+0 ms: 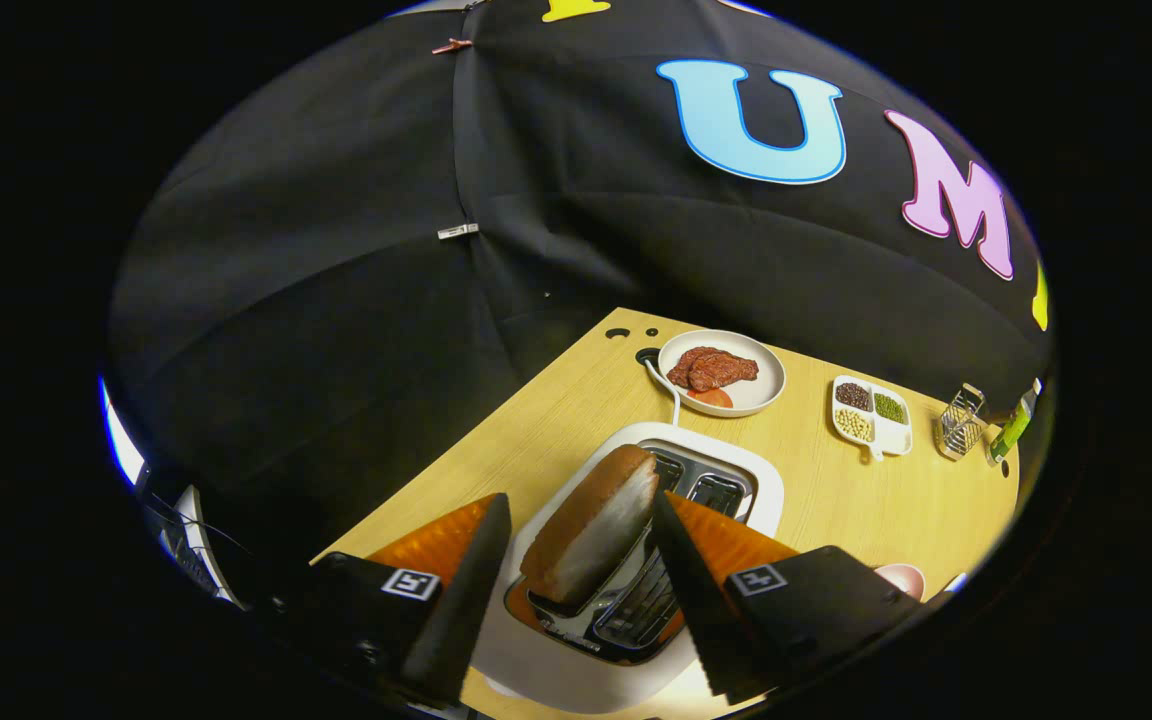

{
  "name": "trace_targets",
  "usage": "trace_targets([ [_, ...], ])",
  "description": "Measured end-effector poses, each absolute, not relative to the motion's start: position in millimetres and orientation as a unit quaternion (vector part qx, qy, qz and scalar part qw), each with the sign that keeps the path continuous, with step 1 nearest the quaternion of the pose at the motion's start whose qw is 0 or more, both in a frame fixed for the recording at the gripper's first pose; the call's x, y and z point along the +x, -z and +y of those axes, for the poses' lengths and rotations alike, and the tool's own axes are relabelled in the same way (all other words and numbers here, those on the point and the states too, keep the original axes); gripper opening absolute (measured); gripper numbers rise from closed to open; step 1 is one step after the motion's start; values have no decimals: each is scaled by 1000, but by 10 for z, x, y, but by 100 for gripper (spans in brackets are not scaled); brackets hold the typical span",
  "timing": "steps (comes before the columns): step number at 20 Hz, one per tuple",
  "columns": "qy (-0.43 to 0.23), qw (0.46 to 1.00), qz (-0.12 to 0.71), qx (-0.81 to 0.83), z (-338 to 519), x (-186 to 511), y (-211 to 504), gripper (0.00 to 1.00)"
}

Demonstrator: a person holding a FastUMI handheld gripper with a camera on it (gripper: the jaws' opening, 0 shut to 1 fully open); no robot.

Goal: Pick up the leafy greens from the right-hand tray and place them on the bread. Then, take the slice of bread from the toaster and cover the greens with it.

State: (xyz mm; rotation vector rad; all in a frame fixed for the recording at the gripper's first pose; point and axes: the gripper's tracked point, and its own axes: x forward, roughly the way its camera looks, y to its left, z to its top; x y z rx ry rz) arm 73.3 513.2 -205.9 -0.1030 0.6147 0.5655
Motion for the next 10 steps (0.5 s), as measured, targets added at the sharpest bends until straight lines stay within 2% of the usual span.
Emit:
trace_targets([
  [1,-272,914,295,-55,5130,740,2059,76],
  [4,-268,916,293,-63,5124,708,2069,59],
  [9,-249,920,295,-64,5000,748,2037,18],
  [10,-253,918,298,-63,5012,739,2043,16],
])
